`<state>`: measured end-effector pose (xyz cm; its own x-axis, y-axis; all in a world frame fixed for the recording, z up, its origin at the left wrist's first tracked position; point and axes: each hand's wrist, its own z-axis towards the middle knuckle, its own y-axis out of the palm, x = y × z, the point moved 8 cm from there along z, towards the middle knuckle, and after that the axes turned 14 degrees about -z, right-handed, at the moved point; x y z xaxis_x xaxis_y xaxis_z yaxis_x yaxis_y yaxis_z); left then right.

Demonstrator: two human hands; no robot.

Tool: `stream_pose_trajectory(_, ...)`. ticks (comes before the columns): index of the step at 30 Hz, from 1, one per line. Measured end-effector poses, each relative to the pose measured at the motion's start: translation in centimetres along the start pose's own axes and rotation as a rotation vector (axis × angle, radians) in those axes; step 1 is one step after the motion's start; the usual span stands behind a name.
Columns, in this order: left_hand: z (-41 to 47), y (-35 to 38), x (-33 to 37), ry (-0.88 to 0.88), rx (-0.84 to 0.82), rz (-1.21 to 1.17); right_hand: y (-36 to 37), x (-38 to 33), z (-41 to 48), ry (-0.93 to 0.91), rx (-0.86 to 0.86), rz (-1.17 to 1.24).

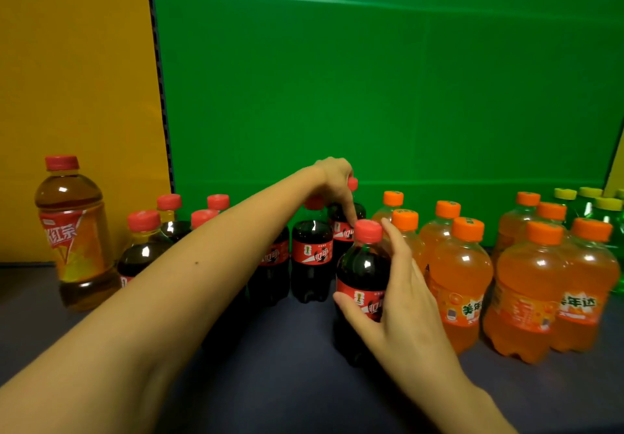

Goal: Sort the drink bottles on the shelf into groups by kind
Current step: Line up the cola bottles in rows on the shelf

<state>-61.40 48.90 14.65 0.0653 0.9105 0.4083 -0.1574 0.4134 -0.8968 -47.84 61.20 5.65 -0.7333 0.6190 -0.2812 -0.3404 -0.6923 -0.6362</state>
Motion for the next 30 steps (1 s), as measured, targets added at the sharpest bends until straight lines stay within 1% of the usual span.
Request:
stream_pose_trajectory(3,-1.2,-3.2,1.1,0.049,0.150,-0.057,0.2,0.0,-0.3,-0.005,0.016,0.007)
stream_pose_trajectory(8,-4.7,-8.4,2.5,0.146,0.355,-0.235,0.5,-0.3,-0.8,-0.024,0.026,-0.009)
stream_pose_trajectory(10,-6.7,-10.2,3.0,0.182,0.422,-0.305,0.6,-0.2,-1.0,-0.031,0.034,0.002)
stream_pose_trajectory(12,-9.0,-11.5,3.3,0.209,0.447,-0.361,0.7,-0.2,-1.1,-0.036,0.040,0.023)
stream_pose_trajectory(15,-12.5,-12.4,3.2,0.214,0.427,-0.418,0.7,-0.1,-1.2,-0.034,0.036,0.032)
stream_pose_trajectory(18,-15.7,-11.5,2.4,0.173,0.352,-0.410,0.7,-0.1,-1.3,-0.037,0.025,0.009)
stream_pose_trajectory(21,-17.8,-9.2,1.3,0.104,0.259,-0.342,0.9,0.0,-1.4,-0.025,0.015,0.035)
stream_pose_trajectory(24,-18.0,-6.5,-0.5,0.036,0.176,-0.258,1.3,-0.5,-1.4,-0.042,0.016,0.074)
stream_pose_trajectory(26,-17.7,-5.2,-1.6,0.023,0.167,-0.205,1.5,-0.8,-1.5,-0.054,0.018,0.087)
stream_pose_trajectory(30,-17.4,-3.4,-3.3,0.001,0.186,-0.124,2.3,-1.3,-1.3,-0.043,-0.040,0.151)
